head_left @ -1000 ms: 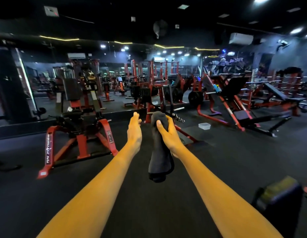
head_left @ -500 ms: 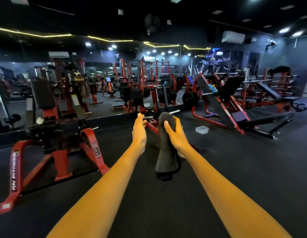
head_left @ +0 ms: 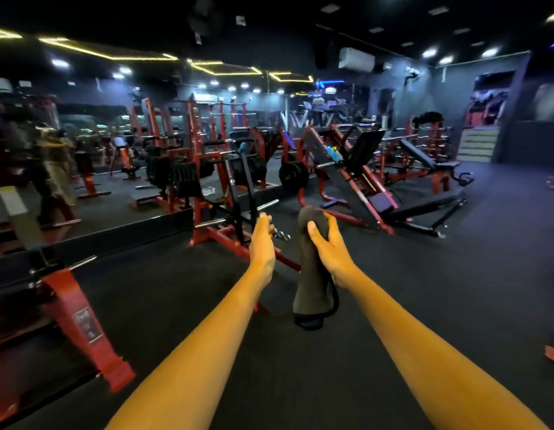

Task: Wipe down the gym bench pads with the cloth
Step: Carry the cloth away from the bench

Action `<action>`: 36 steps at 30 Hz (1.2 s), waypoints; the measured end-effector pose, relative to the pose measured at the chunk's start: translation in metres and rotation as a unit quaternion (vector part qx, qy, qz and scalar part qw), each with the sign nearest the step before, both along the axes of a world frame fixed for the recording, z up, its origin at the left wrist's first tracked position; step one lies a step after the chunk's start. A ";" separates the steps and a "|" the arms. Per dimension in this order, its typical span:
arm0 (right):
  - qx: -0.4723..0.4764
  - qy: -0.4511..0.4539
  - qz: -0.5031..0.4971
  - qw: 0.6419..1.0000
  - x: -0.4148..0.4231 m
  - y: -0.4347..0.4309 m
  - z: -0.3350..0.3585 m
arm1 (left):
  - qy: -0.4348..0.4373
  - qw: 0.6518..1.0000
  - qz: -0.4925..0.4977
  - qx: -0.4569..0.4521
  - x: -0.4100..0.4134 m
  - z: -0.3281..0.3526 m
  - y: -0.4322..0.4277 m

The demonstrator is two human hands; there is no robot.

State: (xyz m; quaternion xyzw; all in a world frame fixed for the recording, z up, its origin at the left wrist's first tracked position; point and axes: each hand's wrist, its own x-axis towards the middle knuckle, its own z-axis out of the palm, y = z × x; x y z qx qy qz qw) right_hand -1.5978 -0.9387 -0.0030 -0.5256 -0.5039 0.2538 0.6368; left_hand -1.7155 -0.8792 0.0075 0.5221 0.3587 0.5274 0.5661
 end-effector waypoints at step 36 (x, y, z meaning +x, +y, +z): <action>-0.022 -0.006 -0.175 0.984 0.743 0.591 -0.040 | 0.017 0.988 -0.151 -0.007 0.765 -0.058 0.641</action>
